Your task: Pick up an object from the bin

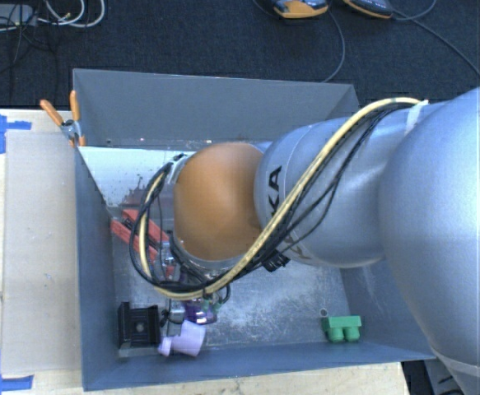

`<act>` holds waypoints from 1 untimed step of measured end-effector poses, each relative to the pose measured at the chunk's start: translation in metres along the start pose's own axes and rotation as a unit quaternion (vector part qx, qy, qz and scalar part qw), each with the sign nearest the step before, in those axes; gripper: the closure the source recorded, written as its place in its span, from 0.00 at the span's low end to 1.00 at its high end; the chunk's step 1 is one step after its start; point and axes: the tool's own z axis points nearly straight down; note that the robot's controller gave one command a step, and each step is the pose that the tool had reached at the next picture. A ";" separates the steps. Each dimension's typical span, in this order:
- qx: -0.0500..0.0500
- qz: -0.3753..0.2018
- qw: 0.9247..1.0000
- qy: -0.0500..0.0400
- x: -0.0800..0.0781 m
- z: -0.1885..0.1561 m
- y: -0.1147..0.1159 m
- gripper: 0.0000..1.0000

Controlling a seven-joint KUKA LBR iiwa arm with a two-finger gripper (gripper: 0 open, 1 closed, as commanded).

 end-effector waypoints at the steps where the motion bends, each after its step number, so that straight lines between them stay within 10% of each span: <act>1: -0.001 0.002 1.000 -0.004 -0.002 -0.004 -0.001 0.00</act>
Offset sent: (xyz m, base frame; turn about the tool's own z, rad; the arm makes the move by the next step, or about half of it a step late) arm 0.0203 0.0005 -0.0854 -0.4437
